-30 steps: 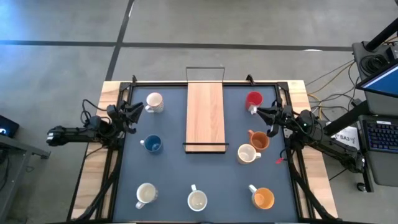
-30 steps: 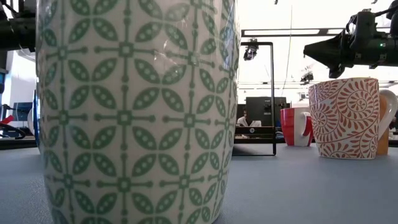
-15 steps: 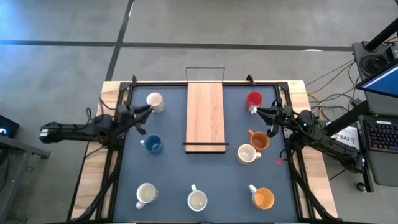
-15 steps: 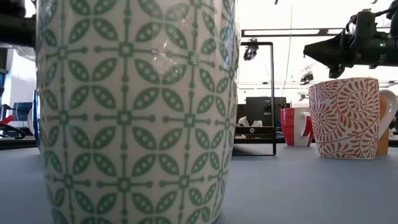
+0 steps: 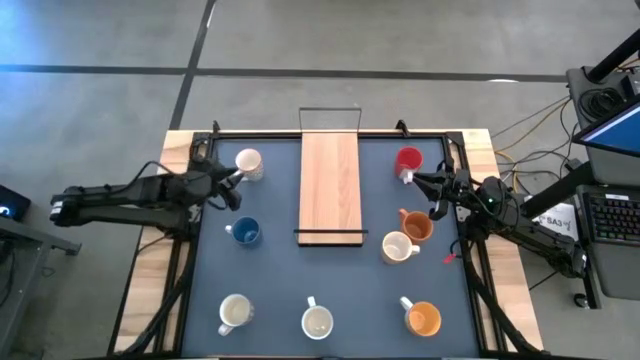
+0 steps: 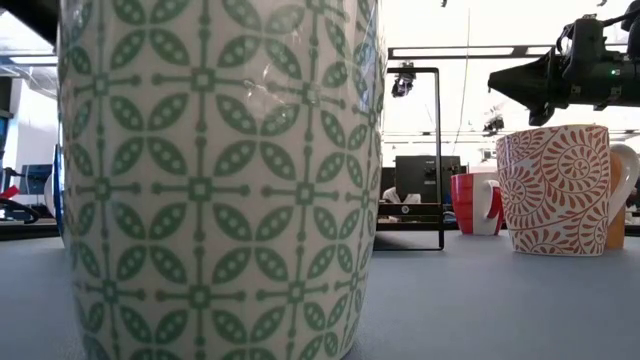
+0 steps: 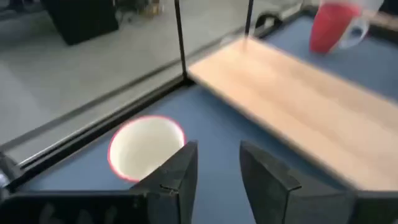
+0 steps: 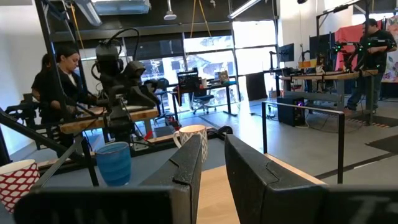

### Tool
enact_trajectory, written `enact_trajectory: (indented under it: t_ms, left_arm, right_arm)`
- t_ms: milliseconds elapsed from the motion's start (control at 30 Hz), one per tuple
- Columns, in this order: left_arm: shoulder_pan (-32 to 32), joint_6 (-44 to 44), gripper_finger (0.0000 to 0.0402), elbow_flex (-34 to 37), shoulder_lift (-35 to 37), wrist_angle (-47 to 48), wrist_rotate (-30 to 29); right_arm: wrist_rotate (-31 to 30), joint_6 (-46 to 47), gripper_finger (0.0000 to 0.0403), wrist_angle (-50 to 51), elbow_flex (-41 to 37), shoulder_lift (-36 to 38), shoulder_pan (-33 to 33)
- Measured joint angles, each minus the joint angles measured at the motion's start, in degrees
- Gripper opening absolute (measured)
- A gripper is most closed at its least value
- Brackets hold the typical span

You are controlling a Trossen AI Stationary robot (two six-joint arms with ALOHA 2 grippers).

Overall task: Place coffee mugs
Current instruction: Put the gray mug on the shelf

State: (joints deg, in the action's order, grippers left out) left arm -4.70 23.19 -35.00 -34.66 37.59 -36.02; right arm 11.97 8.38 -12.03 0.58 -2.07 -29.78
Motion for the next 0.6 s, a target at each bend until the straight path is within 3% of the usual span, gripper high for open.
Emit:
enact_trajectory:
  t_ms: [300,600]
  left_arm:
    - [-4.0,-2.6,0.0166,-5.8,-10.2,6.8,4.3]
    - [-16.1,-7.3,0.0188,-9.9,-20.5,6.5,14.3]
  right_arm:
    - [0.0,0.0,0.0061,0.0,0.0,0.0,0.0]
    - [0.0,0.0,0.0061,0.0,0.0,0.0,0.0]
